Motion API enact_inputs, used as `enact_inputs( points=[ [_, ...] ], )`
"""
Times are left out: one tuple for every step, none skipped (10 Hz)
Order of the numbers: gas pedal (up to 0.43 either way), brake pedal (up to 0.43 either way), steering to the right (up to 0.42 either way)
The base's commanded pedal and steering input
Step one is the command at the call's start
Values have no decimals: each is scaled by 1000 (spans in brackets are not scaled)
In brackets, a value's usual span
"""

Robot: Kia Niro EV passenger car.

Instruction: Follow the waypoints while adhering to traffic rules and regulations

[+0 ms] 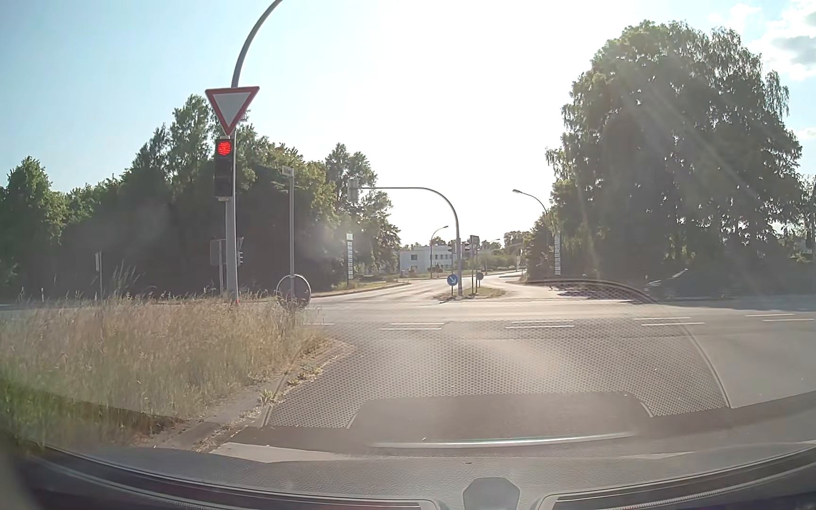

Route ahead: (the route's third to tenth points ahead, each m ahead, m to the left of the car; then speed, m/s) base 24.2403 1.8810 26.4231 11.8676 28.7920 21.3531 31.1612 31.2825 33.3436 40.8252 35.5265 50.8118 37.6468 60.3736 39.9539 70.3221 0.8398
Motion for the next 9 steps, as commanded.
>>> enact_inputs(
  points=[
    [0,171,27],
    [0,183,17],
    [0,189,10],
    [0,177,7],
    [0,177,7],
    [0,171,7],
    [0,165,7],
    [0,171,6],
    [0,177,8]
  ],
)
